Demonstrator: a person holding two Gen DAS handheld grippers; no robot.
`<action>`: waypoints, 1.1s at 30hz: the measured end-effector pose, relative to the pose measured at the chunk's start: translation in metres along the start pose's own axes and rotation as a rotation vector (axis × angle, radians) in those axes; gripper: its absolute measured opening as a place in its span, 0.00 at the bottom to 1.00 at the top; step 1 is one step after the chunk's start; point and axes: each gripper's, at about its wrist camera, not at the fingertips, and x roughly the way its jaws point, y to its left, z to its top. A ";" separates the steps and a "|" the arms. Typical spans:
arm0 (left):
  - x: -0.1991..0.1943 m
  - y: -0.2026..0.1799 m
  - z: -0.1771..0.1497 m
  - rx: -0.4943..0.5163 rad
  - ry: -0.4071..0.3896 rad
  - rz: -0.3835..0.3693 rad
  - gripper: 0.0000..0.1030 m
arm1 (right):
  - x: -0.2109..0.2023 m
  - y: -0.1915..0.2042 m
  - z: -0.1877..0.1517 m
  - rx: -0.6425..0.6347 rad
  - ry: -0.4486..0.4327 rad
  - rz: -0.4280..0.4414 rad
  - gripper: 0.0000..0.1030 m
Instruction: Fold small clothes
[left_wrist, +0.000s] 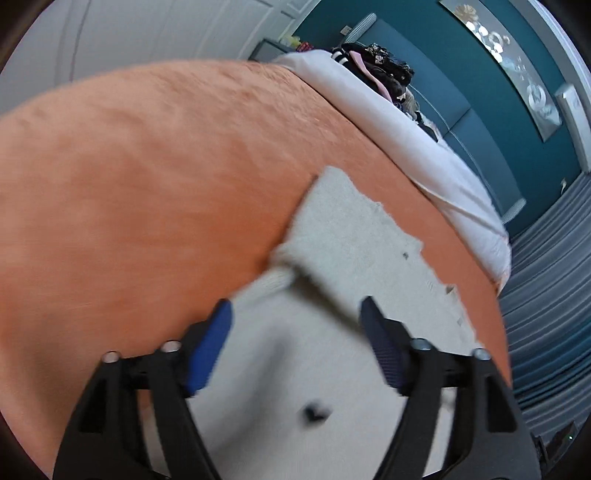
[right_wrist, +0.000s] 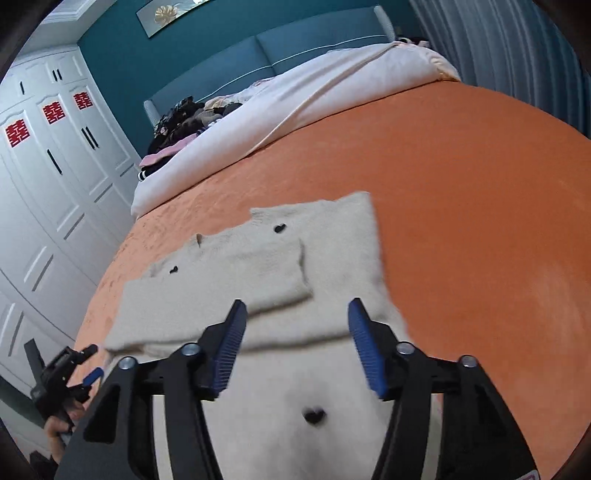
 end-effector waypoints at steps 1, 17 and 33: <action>-0.021 0.012 -0.010 0.025 0.020 0.028 0.82 | -0.019 -0.019 -0.017 0.001 0.025 -0.020 0.60; -0.080 0.049 -0.100 -0.046 0.335 0.000 0.46 | -0.069 -0.055 -0.172 0.225 0.298 0.077 0.42; -0.221 0.059 -0.134 0.114 0.423 -0.005 0.06 | -0.213 -0.026 -0.170 -0.141 0.309 0.052 0.07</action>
